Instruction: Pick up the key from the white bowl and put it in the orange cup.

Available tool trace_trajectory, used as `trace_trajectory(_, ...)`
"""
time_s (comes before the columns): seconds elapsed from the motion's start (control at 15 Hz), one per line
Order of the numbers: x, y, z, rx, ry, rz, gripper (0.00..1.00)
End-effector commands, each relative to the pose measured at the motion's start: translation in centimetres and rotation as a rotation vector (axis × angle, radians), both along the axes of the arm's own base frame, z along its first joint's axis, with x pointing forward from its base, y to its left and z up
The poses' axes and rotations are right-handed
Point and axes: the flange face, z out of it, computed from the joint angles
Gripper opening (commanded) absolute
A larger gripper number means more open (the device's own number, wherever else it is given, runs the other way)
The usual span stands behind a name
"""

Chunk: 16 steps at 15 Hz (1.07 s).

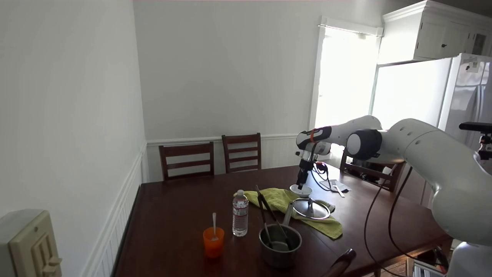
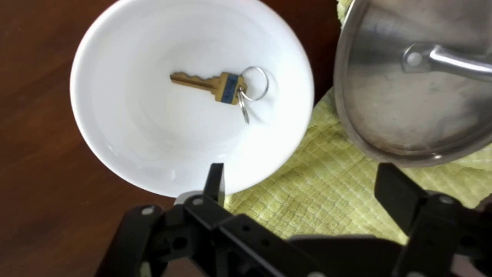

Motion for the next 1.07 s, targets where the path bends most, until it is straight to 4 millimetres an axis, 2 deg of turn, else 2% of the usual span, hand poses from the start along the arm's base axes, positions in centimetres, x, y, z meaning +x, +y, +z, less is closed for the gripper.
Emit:
trace_trajectory(0.0,0.0,-0.3,0.1,-0.004,0.001,-0.036,1.00)
trace_trajectory(0.4,0.1,-0.2,-0.7,-0.023,0.048,-0.114,1.00)
trace_trajectory(0.6,-0.3,-1.0,-0.7,-0.017,0.038,-0.198,1.00)
trace_trajectory(0.93,-1.4,-2.9,-0.4,-0.052,0.033,-0.302,0.85)
trace_trajectory(1.0,-1.6,-3.1,-0.6,-0.060,0.035,-0.312,0.86)
